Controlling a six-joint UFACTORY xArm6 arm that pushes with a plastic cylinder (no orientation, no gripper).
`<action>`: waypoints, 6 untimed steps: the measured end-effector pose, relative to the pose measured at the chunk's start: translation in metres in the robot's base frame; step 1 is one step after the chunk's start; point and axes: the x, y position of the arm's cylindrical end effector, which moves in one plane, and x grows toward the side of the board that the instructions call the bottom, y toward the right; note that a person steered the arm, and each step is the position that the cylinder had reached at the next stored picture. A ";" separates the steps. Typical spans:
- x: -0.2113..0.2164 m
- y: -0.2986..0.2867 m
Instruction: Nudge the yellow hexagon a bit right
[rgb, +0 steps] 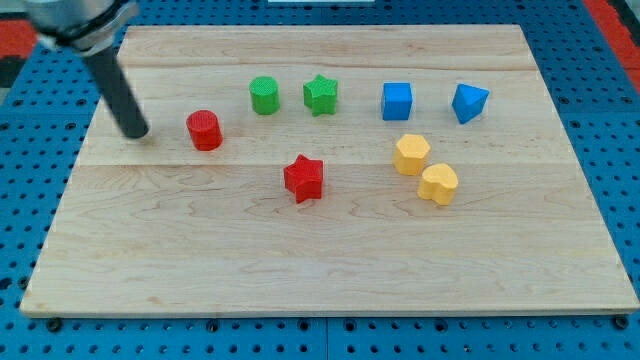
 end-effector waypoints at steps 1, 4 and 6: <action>-0.007 0.078; 0.049 0.104; 0.028 0.320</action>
